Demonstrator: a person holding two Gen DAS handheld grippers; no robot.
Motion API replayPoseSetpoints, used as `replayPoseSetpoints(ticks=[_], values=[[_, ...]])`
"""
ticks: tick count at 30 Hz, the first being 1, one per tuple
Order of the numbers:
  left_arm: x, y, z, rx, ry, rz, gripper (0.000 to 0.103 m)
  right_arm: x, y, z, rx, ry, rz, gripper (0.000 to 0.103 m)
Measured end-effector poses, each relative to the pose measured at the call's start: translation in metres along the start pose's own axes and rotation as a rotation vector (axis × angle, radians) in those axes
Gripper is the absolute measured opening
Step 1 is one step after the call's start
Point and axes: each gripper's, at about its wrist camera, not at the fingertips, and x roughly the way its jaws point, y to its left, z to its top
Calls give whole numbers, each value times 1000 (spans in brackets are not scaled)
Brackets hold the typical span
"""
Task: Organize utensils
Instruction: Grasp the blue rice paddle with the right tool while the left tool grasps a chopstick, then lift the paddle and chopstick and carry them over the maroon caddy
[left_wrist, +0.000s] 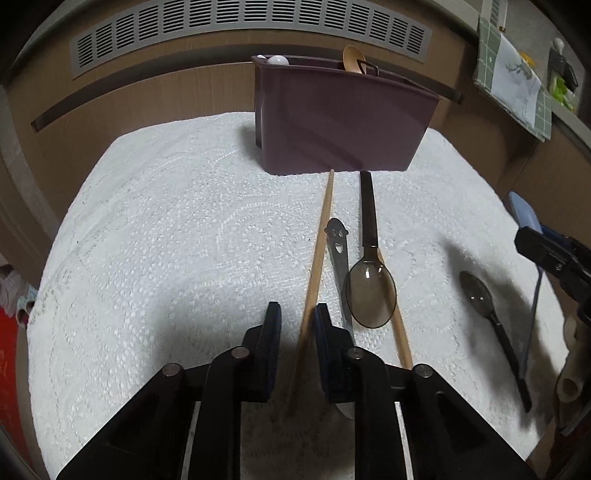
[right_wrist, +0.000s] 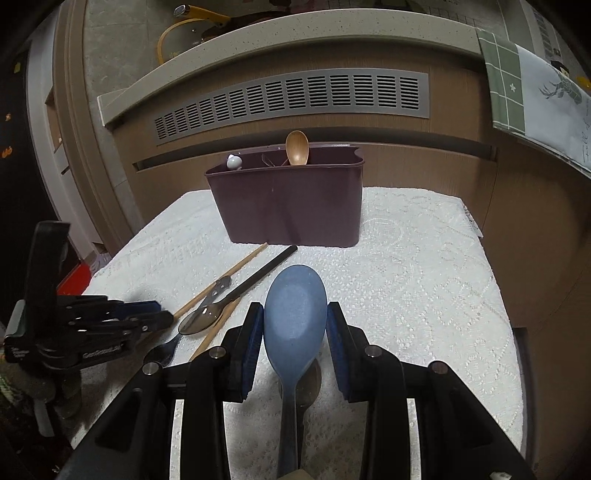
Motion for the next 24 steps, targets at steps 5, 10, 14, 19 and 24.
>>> replayPoseSetpoints(ticks=[5,10,14,19,24], values=[[-7,3,-8,16,3,14,7,3,-5,-2,9,13,-18,32],[-30,18,-33,-8,66,-13,7,6,-4,-5,13,26,-18,32],[-43,20,-48,-19,108,-47,8,8,-3,-6,16,33,-10,32],[-33,22,-34,-42,91,-46,9,8,4,-6,3,33,-1,32],[-10,15,-2,-14,57,-47,9,6,7,-7,-28,29,-14,32]])
